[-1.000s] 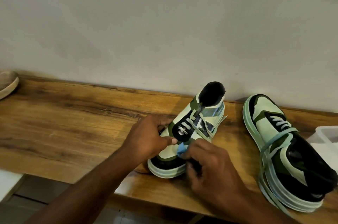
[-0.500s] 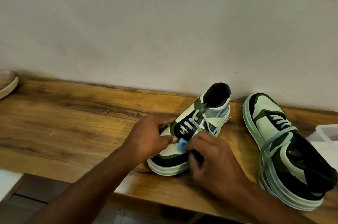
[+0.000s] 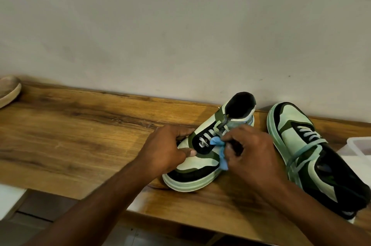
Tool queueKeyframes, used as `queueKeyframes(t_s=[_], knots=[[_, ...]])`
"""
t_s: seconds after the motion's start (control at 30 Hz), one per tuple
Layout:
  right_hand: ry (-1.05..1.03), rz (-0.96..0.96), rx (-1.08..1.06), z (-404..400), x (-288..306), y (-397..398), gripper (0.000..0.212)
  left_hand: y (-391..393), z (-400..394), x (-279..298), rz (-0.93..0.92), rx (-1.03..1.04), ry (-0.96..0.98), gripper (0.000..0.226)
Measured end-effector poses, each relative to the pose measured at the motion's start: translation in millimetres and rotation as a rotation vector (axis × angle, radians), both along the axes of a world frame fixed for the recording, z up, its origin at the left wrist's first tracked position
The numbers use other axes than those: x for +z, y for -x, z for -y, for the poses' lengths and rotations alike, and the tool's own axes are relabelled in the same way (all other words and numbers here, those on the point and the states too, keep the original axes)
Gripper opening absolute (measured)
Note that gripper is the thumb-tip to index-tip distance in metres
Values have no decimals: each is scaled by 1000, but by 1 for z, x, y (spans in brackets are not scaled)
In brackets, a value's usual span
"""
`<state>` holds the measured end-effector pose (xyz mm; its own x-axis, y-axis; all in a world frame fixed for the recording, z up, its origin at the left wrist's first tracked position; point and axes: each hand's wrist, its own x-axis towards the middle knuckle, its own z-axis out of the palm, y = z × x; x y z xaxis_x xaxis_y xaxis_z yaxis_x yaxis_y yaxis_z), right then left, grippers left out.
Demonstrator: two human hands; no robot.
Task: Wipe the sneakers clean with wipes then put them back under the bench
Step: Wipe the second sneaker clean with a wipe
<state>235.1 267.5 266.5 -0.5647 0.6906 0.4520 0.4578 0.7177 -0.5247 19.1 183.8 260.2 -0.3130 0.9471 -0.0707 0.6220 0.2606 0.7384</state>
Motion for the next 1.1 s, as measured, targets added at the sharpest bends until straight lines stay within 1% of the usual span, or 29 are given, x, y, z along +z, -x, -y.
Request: queueKeyframes(t_s=[0.07, 0.13, 0.2, 0.27, 0.33, 0.4, 0.47, 0.53, 0.63, 0.7, 0.73, 0.83, 0.9, 0.93, 1.0, 1.07, 1.1], knots=[[5, 32, -3, 5, -1, -1, 27, -1, 0, 0, -6, 6, -12, 54], [52, 74, 98, 32, -4, 4, 29, -1, -1, -1, -17, 21, -29, 56], [107, 62, 224, 59, -7, 8, 30, 1, -2, -2, -13, 36, -42, 58], [151, 60, 303, 66, -7, 11, 27, 3, -2, -2, -3, 48, -51, 57], [155, 51, 246, 51, -6, 10, 26, 4, -1, -1, -3, 56, -46, 55], [173, 0, 86, 30, -6, 5, 26, 3, -1, 0, 2, 54, -42, 54], [196, -35, -10, 26, -8, 3, 26, 2, 0, 0, -7, 64, -46, 53], [188, -37, 40, 44, -11, 9, 25, 2, -1, 0, -24, 77, -49, 53], [139, -43, 264, 80, -11, 18, 23, 4, -1, -1, -25, 59, -52, 55], [143, -2, 310, 76, -10, 17, 23, 4, -1, -1, -28, 53, -60, 55], [133, 14, 274, 66, -10, 15, 24, 3, -1, -1, -31, 60, -58, 55], [118, 1, 74, 31, -11, 5, 26, 1, 0, 1, -39, 75, -53, 55], [117, -7, 29, 30, -13, 2, 26, -1, 0, 3, -48, 76, -47, 54], [111, -5, 57, 38, -14, 4, 27, -2, 0, 4, -50, 77, -45, 53], [101, 3, 204, 62, -15, 8, 27, -3, 0, 7, -51, 82, -39, 52], [82, 30, 345, 76, -14, 10, 26, -6, 1, 9, -88, 79, -40, 52], [71, 49, 365, 74, -13, 10, 27, -9, 1, 11, -117, 74, -40, 52]])
